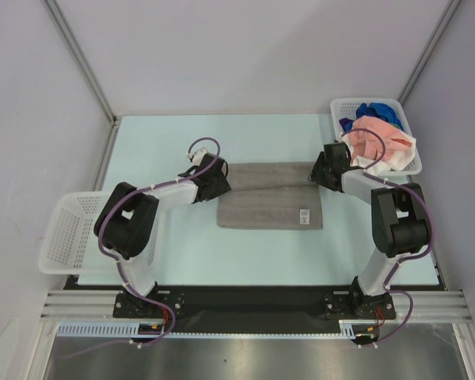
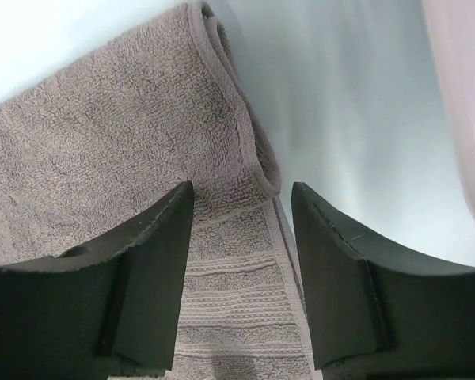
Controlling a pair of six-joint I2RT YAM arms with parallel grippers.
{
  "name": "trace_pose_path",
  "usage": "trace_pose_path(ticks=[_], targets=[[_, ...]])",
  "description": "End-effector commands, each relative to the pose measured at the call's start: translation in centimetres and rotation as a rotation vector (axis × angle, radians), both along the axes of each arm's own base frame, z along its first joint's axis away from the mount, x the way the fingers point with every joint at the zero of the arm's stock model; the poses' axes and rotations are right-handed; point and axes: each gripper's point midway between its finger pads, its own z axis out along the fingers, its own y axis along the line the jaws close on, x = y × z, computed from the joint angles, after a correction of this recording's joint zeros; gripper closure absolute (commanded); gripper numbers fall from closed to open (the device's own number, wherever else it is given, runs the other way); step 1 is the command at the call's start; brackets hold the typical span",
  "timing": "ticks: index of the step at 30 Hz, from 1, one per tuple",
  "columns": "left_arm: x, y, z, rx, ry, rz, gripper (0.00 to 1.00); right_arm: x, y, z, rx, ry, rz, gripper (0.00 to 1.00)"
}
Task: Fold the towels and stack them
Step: Fold the towel
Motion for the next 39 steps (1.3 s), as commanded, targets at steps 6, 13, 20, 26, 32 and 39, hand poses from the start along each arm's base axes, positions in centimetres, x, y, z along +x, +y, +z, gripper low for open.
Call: trace_pose_path(ticks=[6, 13, 20, 26, 32, 39], targets=[[1.7, -0.3, 1.5, -0.023, -0.053, 0.041, 0.51, 1.7, -0.5, 1.2, 0.016, -0.05, -0.025, 0.5], [2.3, -0.6, 2.7, -0.025, -0.073, 0.026, 0.55, 1.9, -0.6, 1.7, 0.025, -0.063, -0.024, 0.54], [2.6, -0.9, 2.2, -0.02, -0.057, 0.018, 0.59, 2.0, -0.9, 1.5, 0.027, -0.058, -0.028, 0.59], [2.3, -0.7, 1.6, -0.011, -0.04, 0.022, 0.57, 1.9, -0.9, 1.4, 0.025, -0.054, -0.027, 0.59], [2.1, -0.8, 1.1, -0.012, -0.032, 0.018, 0.59, 2.0, -0.9, 1.2, 0.026, -0.053, -0.028, 0.62], [2.5, -0.9, 1.2, -0.005, -0.032, 0.013, 0.64, 1.9, -0.9, 1.0, 0.025, -0.047, -0.026, 0.69]])
